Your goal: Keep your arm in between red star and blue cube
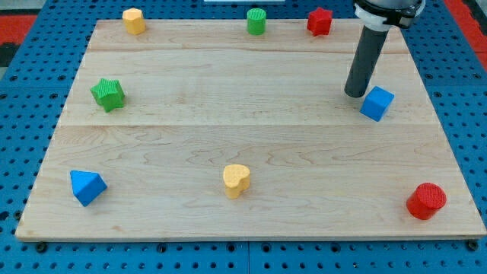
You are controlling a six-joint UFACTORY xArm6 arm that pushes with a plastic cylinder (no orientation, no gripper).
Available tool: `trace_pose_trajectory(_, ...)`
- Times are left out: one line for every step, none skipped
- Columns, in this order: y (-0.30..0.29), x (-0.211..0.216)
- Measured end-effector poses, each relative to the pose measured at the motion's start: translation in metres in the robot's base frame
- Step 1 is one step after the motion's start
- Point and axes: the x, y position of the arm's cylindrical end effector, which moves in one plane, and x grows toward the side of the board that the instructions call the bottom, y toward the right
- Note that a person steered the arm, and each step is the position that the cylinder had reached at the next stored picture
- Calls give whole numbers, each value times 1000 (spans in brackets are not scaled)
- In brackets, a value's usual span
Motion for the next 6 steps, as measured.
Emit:
trace_pose_trajectory(7,1)
trace_pose_trajectory(10,-15)
trace_pose_trajectory(16,-25)
trace_pose_trajectory(12,-46)
trace_pose_trajectory(12,-59)
trace_pose_trajectory(22,-55)
